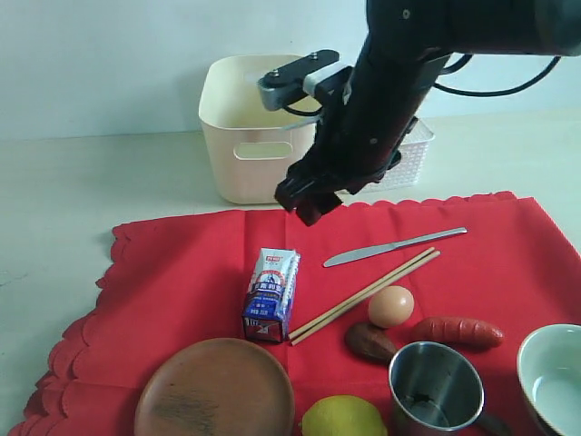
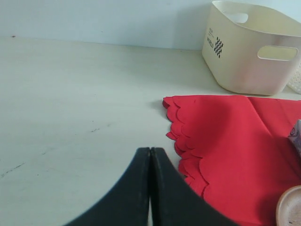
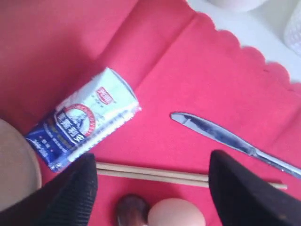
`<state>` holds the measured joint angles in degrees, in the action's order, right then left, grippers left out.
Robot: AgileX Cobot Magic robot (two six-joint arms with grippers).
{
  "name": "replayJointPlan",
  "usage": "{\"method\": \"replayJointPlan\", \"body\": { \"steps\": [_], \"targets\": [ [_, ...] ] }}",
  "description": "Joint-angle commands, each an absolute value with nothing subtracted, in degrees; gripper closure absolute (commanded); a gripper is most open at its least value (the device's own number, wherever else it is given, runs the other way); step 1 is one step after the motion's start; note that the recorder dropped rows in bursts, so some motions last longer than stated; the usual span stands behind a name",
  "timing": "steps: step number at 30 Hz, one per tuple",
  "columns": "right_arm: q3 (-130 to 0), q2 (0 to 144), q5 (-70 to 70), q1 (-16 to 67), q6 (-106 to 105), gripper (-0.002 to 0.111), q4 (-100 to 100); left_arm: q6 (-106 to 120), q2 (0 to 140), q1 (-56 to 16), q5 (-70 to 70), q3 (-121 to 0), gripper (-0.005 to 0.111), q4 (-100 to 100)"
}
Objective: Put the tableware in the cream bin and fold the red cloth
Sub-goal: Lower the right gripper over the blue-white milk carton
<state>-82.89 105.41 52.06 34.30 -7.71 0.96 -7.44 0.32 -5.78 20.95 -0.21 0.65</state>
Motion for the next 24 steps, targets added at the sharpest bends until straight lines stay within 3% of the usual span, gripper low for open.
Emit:
{"method": "replayJointPlan", "body": {
  "steps": [1,8,16,24],
  "targets": [
    [-82.7,104.9,47.9,37.2,-4.7,0.044,2.7,-7.4,0.0,-5.6,20.5,0.0,0.107,0.7],
    [-82.7,107.1,48.6,37.4,-5.0,0.041,9.1,-7.4,0.0,-5.6,20.5,0.0,0.107,0.7],
    [-84.7,112.2,50.7,37.4,-4.3,0.012,9.2,-7.5,0.0,-5.6,20.5,0.0,0.107,0.7],
    [-89.2,118.8,57.2,37.4,0.6,0.011,10.4,-7.5,0.0,-5.6,20.5,0.0,0.107,0.7]
  ]
}}
